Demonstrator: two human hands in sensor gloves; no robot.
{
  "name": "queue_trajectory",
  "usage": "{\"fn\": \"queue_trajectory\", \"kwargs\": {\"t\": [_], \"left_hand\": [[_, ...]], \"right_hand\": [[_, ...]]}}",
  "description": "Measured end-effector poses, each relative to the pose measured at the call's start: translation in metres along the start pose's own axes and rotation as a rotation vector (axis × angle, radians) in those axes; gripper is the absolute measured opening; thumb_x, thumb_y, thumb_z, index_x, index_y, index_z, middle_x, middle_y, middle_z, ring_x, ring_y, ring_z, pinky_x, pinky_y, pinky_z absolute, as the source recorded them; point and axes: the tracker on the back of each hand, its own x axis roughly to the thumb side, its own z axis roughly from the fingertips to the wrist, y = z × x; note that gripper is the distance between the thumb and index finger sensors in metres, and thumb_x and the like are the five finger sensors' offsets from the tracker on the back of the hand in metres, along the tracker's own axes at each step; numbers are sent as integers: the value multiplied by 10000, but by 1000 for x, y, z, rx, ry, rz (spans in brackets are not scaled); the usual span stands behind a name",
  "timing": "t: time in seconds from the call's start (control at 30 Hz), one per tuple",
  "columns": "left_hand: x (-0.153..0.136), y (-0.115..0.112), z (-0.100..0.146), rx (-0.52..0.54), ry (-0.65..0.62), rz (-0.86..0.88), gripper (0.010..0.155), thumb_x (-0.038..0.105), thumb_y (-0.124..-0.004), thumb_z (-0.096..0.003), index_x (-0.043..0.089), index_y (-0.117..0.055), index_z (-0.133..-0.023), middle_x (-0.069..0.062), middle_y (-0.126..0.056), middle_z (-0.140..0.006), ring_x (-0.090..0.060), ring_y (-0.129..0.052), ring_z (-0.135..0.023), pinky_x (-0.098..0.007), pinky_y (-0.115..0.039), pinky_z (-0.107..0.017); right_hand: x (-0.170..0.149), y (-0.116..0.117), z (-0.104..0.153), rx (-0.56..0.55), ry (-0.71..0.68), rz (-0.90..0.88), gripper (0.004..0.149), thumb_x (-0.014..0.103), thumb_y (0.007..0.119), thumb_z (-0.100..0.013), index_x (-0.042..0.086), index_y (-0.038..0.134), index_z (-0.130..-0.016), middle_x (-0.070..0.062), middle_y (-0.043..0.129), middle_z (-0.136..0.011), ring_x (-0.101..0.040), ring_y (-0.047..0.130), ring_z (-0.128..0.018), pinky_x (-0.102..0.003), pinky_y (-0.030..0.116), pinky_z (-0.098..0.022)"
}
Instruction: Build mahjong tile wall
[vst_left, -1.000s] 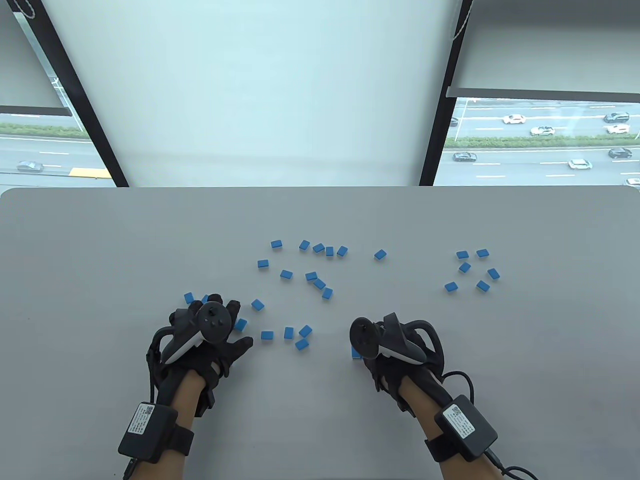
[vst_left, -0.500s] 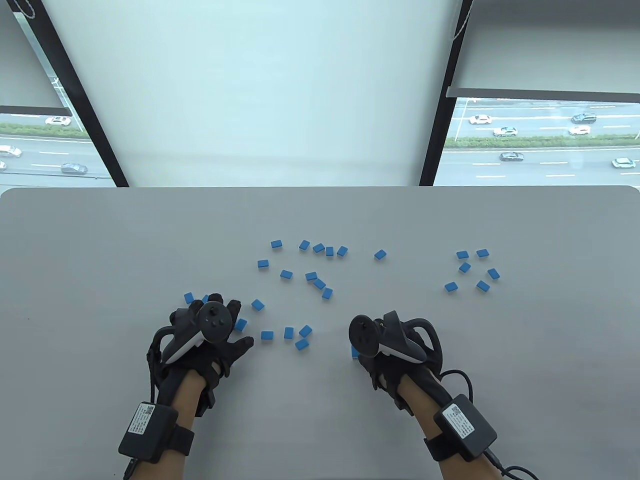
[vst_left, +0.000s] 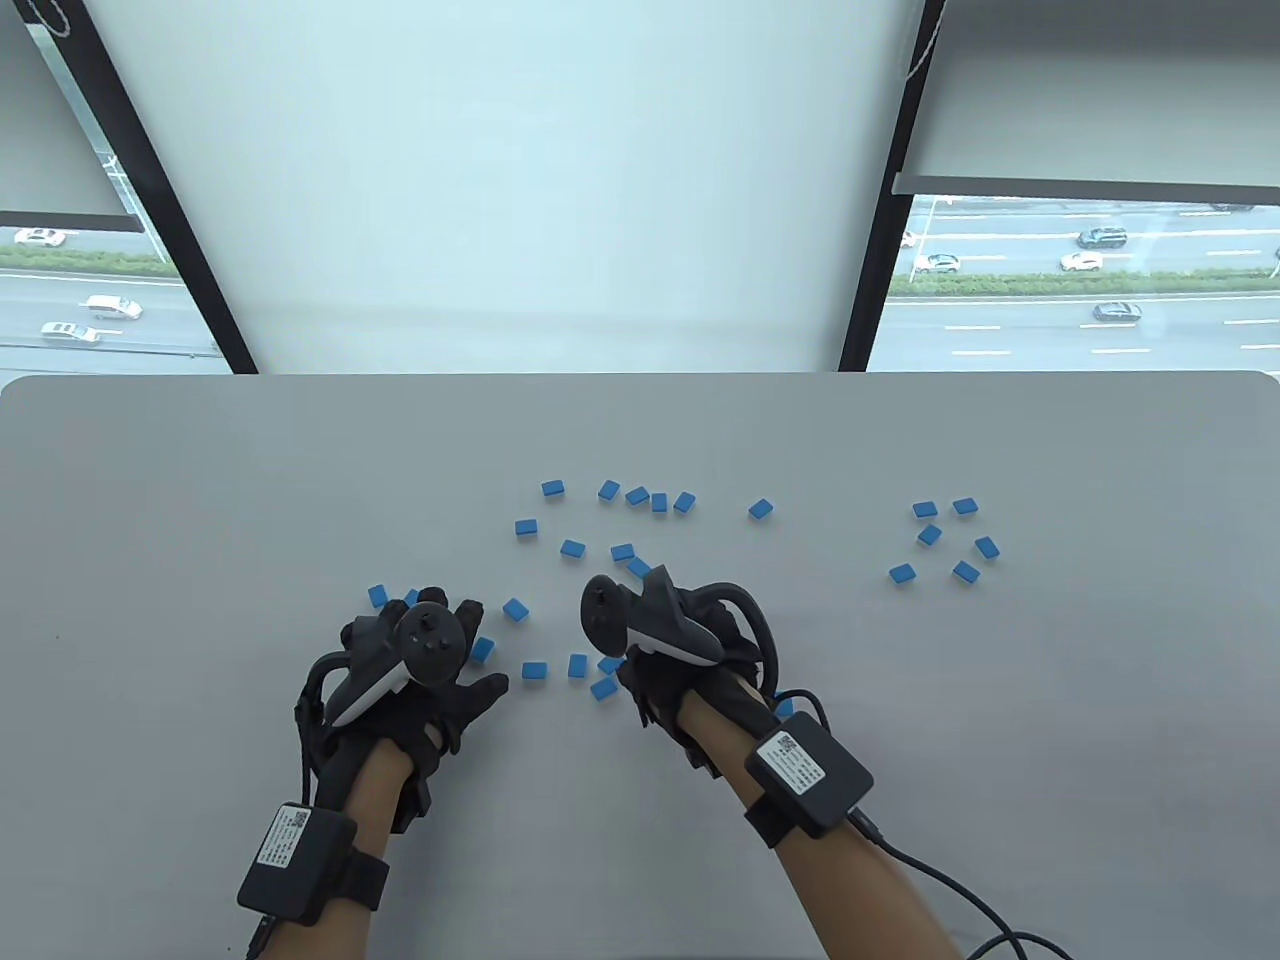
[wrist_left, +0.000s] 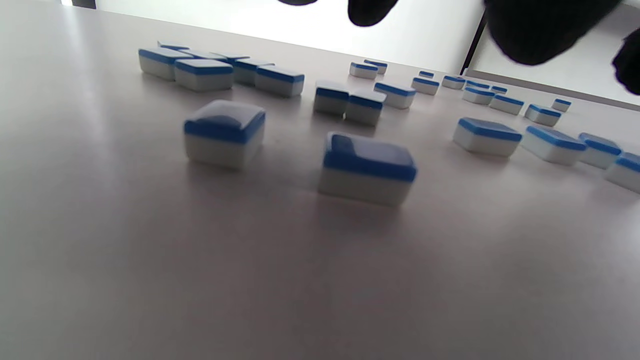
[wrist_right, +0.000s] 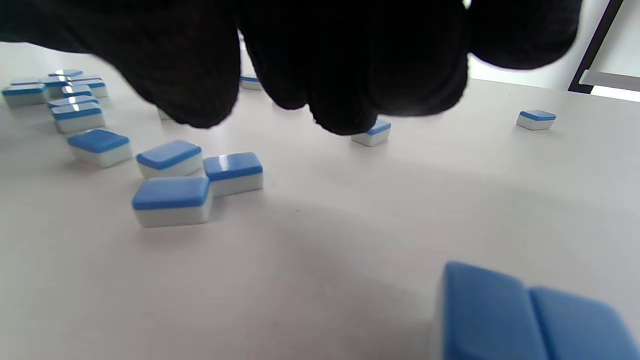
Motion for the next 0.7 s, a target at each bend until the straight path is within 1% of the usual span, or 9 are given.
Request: {"fn": "queue_trajectory", "kwargs": {"t": [0.13,0.27,0.4,0.47,0.53,0.6,0.7], "left_hand": [[1,0,0,-3,-7,3,855,717,-651,-402,365,-353,-1121,-27,-250,-1207,-454,-248,-1087,-748,-223,-685],[1,0,-1,0,-14,6,857,717,-651,-401,364,-352,-1122,-26,-250,-1208,-454,-248,-1087,-748,-224,-685],[4,-1,-1,-4,-19,1,856,719,-650,-401,365,-352,-1122,-25,-250,-1207,-454,-247,-1087,-748,-223,-686],[4,-1,-1,-5,-22,3,858,719,-650,-401,364,-351,-1123,-26,-248,-1208,-453,-246,-1088,-748,-222,-685],[5,-2,-2,-9,-25,3,858,720,-650,-400,364,-353,-1123,-27,-250,-1207,-454,-248,-1087,-749,-223,-684],[5,-3,-3,-18,-23,5,856,719,-649,-402,364,-353,-1122,-28,-249,-1208,-455,-246,-1087,-749,-222,-684],[5,-4,-3,-20,-23,5,857,721,-648,-400,365,-353,-1122,-26,-248,-1208,-453,-246,-1088,-749,-220,-684]], "right_hand": [[9,6,-20,32,81,20,589,502,875,-348,216,799,-857,-34,904,-761,-276,927,-440,-492,780,-426],[15,9,-30,67,121,27,573,517,880,-342,213,831,-825,-35,932,-718,-274,935,-410,-490,789,-405],[18,14,-36,92,139,25,539,510,893,-341,224,856,-796,-20,958,-679,-267,950,-399,-484,802,-399],[17,14,-39,102,143,-12,503,479,909,-345,216,878,-773,-23,973,-654,-273,955,-384,-490,806,-390],[18,15,-42,109,149,-2,467,450,915,-350,211,898,-751,-19,994,-628,-269,970,-363,-489,819,-378],[17,13,-41,99,150,11,464,449,918,-348,211,906,-746,-18,1010,-622,-258,990,-347,-484,834,-370],[17,14,-40,96,150,26,477,453,918,-346,215,896,-759,-13,1008,-638,-257,1001,-367,-484,837,-382]]}}
